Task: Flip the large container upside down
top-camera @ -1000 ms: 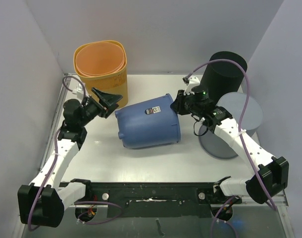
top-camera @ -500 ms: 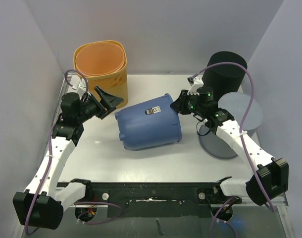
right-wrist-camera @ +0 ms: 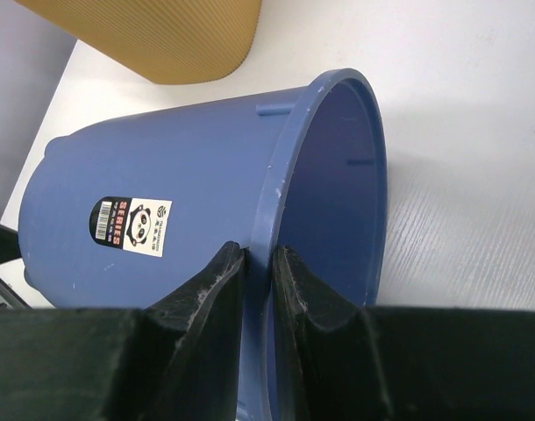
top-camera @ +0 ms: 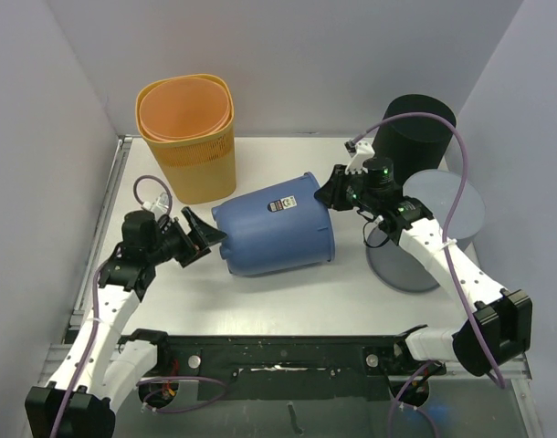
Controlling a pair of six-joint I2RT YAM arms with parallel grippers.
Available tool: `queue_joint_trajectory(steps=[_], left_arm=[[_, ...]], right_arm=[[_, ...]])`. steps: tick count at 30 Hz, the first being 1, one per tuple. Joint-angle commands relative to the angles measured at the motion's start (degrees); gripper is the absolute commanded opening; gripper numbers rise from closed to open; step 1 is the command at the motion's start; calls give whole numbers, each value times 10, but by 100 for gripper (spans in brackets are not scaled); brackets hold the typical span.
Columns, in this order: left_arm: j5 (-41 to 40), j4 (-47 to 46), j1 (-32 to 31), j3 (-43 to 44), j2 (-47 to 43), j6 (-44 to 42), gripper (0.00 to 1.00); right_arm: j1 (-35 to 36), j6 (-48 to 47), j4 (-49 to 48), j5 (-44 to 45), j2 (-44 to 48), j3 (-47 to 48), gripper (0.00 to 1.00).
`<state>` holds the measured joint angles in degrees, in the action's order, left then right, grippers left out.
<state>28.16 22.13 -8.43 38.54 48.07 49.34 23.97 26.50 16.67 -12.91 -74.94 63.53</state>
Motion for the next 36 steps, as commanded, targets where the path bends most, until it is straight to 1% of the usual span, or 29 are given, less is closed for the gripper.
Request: queue_joint_trajectory(steps=[1, 5, 11, 15, 18, 23, 30, 36], left_arm=[[51, -54, 1, -30, -15, 7, 85], [92, -119, 1, -76, -19, 33, 85], [111, -193, 1, -109, -34, 66, 85], [119, -296, 0, -132, -41, 119, 85], [131, -340, 0, -143, -44, 149, 85], [147, -364, 0, -126, -43, 159, 85], [180, -475, -3, -76, -14, 231, 85], [194, -538, -13, -18, 24, 270, 85]], right_arm=[[-3, -21, 99, 1, -25, -5, 0], [-3, -22, 100, -1, -31, 2, 0], [-2, -21, 94, -2, -33, 2, 0], [-2, -20, 92, -3, -37, 0, 0], [-2, -20, 89, -2, -33, -2, 0], [-2, -23, 88, -1, -31, -4, 0], [-3, -14, 74, -3, -30, -11, 0], [-9, 7, 53, -15, -36, -23, 0]])
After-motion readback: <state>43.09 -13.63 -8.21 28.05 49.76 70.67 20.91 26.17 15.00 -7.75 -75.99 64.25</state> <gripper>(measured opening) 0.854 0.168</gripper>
